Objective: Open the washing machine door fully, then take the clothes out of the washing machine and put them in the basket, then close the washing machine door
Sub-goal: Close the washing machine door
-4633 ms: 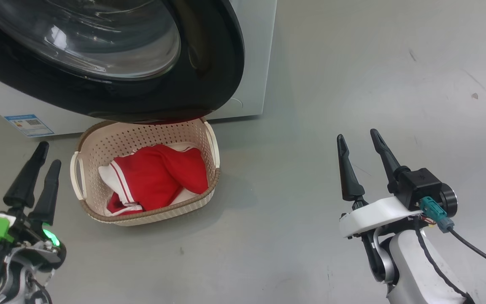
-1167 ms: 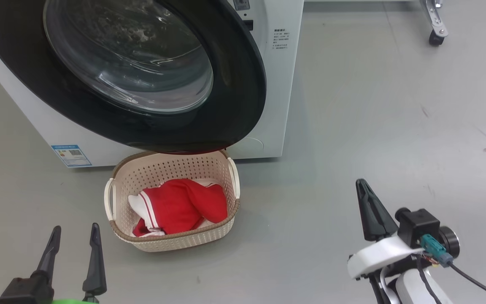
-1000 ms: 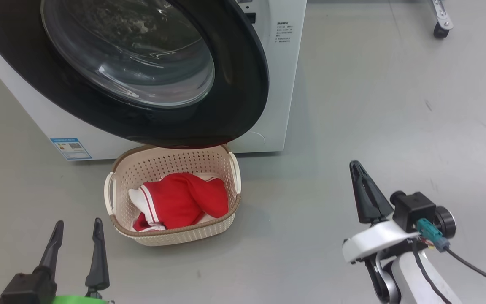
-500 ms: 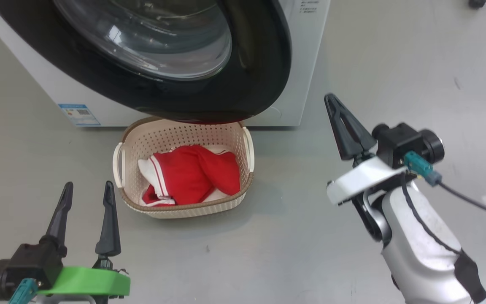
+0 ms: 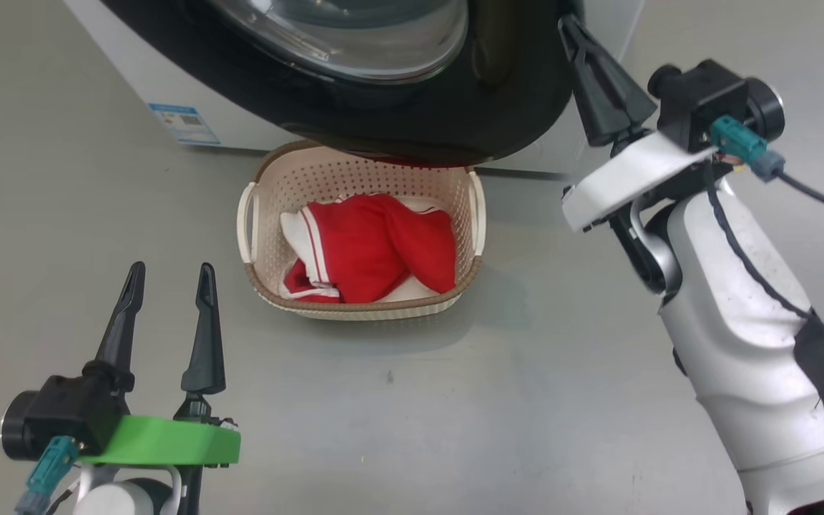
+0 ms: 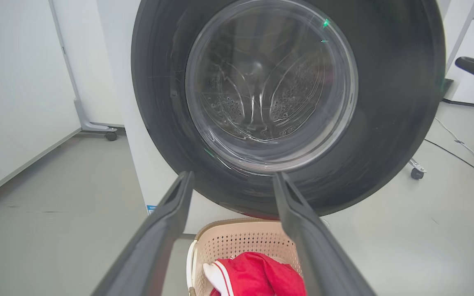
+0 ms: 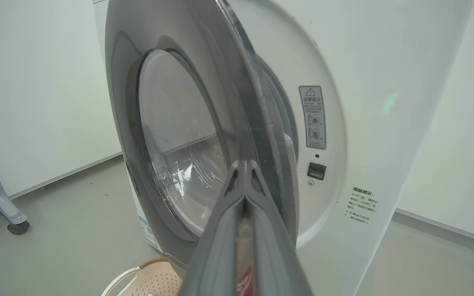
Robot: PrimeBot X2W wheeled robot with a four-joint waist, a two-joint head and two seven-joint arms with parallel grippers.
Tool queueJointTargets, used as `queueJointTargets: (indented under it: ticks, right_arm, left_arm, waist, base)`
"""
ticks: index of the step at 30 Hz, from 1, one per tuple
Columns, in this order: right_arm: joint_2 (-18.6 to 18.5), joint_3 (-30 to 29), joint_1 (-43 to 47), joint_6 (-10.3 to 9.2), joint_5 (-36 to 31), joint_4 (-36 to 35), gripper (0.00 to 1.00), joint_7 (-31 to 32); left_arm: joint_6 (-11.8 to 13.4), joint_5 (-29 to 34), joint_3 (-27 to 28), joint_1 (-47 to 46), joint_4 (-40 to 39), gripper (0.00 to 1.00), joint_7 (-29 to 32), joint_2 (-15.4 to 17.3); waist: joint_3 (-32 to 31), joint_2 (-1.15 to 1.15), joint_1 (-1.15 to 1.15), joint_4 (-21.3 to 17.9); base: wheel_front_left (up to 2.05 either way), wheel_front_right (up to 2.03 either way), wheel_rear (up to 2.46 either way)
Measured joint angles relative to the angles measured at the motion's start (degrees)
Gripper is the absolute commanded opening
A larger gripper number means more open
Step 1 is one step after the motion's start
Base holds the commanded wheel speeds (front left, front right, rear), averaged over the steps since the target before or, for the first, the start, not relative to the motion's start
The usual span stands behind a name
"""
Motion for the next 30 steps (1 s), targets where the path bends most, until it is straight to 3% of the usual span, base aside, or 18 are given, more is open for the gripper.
queueJointTargets:
  ticks: [11,30]
  right_arm:
    - [-1.2,-0.6,-6.8,0.56,0.5,5.9,0.0,0.5]
    - [-4.6,-3.9,-16.5,1.05,1.4,14.6,0.0,0.8]
  left_arm:
    - [-0.6,-0.3,-0.5,-2.2,3.1,1.0,-1.5,-0.5]
    - [-2.1,-0.7,-1.8,-6.7,6.5,1.0,-3.0,-1.2]
  waist:
    - [2.5,0.0,0.0,4.0]
    - [4.5,0.0,0.0,7.5]
  base:
    - [0.0,0.0,0.0]
    - [0.0,0.0,0.0]
